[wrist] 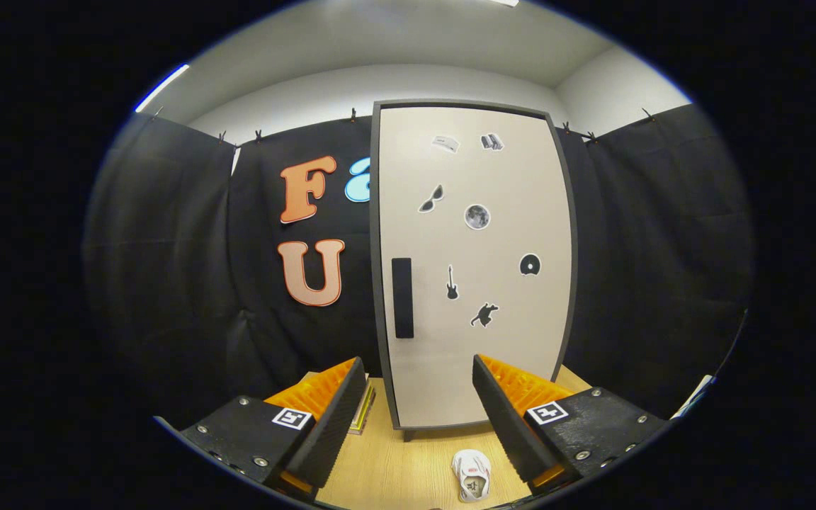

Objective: Open the shoe cabinet door, grab the shoes and put them into the shoe cabinet, then close the shoe cabinet door.

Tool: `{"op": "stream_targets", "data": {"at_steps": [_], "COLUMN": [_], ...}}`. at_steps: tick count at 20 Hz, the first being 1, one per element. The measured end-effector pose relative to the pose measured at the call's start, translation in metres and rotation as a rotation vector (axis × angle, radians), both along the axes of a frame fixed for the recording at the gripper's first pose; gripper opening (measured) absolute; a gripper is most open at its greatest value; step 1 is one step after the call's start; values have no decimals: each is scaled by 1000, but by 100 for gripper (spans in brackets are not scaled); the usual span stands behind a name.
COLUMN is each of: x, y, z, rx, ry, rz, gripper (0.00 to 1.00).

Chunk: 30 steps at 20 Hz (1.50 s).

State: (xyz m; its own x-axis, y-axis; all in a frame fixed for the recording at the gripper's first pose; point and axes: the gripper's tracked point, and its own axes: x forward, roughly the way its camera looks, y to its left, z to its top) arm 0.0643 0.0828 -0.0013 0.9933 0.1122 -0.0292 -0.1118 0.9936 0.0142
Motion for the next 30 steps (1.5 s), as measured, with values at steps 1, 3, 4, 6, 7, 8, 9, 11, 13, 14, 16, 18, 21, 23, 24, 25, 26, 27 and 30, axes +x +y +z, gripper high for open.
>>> {"op": "stream_targets", "data": {"at_steps": [1,3,4,6,7,8,9,11,13,14,16,18,21,23,24,25,26,27,30], "x": [10,30,41,60,70,81,91,113,136,145,164,176,190,197,199,202,204,205,203], "y": [7,18,23,29,33,34,37,38,40,39,39,40,42,43,45,44,43,41,44], "z": [1,1,2,4,4,5,7,7,5,2,3,-1,-3,-4,-4,-4,-3,-3,-5], "rx": [0,-1,-4,-10,-11,-10,-12,-18,-19,-20,-23,-15,-20,-26,-29,-35,-44,-51,-27], "ry": [4,8,8,2,0,-2,-7,-14,-17,-12,-21,-11,-12,-14,-15,-19,-25,-25,-8], "rz": [7,18,21,19,20,17,19,5,3,-3,-11,-15,-19,-22,-20,-28,-38,-48,-42], "gripper": [95,95,95,95,95,95,95,95,95,95,95,95,95,94,92,85,80,66,37]}}
